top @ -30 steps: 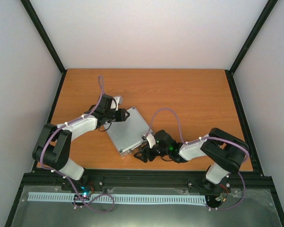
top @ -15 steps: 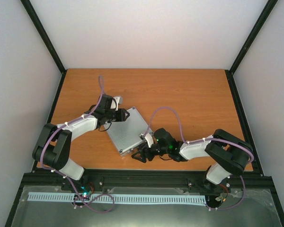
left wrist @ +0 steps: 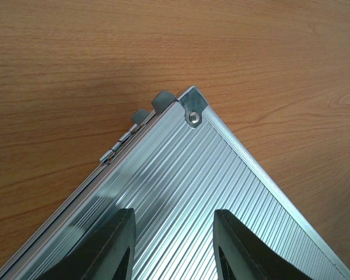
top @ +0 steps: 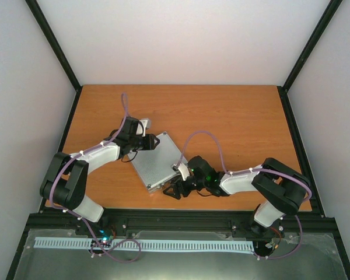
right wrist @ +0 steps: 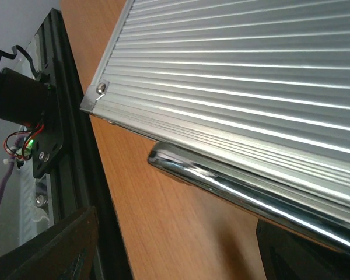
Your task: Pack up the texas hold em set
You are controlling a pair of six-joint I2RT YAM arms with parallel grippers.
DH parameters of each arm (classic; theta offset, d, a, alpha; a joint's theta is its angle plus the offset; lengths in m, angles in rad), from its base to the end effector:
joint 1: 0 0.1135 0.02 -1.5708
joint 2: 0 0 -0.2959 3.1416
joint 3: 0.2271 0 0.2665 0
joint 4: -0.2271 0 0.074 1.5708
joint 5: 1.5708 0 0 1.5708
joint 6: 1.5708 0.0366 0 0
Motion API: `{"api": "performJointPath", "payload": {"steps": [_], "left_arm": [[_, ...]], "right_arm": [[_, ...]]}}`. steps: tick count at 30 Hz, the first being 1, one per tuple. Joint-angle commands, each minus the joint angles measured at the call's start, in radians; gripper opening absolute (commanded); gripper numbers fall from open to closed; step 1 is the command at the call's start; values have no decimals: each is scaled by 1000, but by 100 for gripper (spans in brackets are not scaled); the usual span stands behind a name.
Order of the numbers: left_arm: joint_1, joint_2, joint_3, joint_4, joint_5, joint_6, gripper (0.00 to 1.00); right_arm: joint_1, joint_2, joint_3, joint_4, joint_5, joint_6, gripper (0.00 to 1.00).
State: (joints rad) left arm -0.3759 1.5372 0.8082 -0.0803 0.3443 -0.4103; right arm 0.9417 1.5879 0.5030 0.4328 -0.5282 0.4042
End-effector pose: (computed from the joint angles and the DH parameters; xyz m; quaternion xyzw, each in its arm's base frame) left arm 0.2917 -0.1284 0.2025 0.0479 0.9156 -0.2872 0.2773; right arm 0.1518 0.2399 0.1437 -0.3413 0.8035 0.4497 0.1888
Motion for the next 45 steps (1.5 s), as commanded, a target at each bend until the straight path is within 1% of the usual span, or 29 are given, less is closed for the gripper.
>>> {"api": "performJointPath", "payload": {"steps": [1, 6, 14, 20, 23, 24, 29, 31, 36, 40, 45], "left_arm": [[0, 28, -37, -95, -16, 17, 39], [1, 29, -33, -98, -16, 19, 39], [0, 25, -24, -112, -18, 27, 39], [0, 41, -22, -102, -10, 27, 38], [0, 58, -17, -94, -2, 25, 26], [0, 60, -20, -91, -5, 25, 24], [0, 86, -37, -65, -6, 24, 22], [0, 100, -48, -48, 3, 17, 18], [0, 103, -58, -35, -3, 14, 17], [0, 87, -45, -43, -12, 6, 17], [0, 34, 36, -102, -61, 2, 17]], "right_arm": [[-46, -48, 29, 2, 43, -40, 77], [-78, -54, 42, -14, 18, -54, 77], [-81, -33, 72, -11, -22, -48, 76], [-81, -49, 125, -77, -39, -65, 76], [-81, -39, 162, -111, -51, -74, 76], [-80, -37, 170, -117, -55, -74, 76], [-80, -18, 205, -142, -51, -75, 76], [-80, -4, 208, -140, -53, -72, 76], [-80, 8, 201, -125, -57, -60, 75], [-80, -18, 190, -133, -61, -60, 74], [-78, -89, 127, -137, -41, -38, 74]]}}
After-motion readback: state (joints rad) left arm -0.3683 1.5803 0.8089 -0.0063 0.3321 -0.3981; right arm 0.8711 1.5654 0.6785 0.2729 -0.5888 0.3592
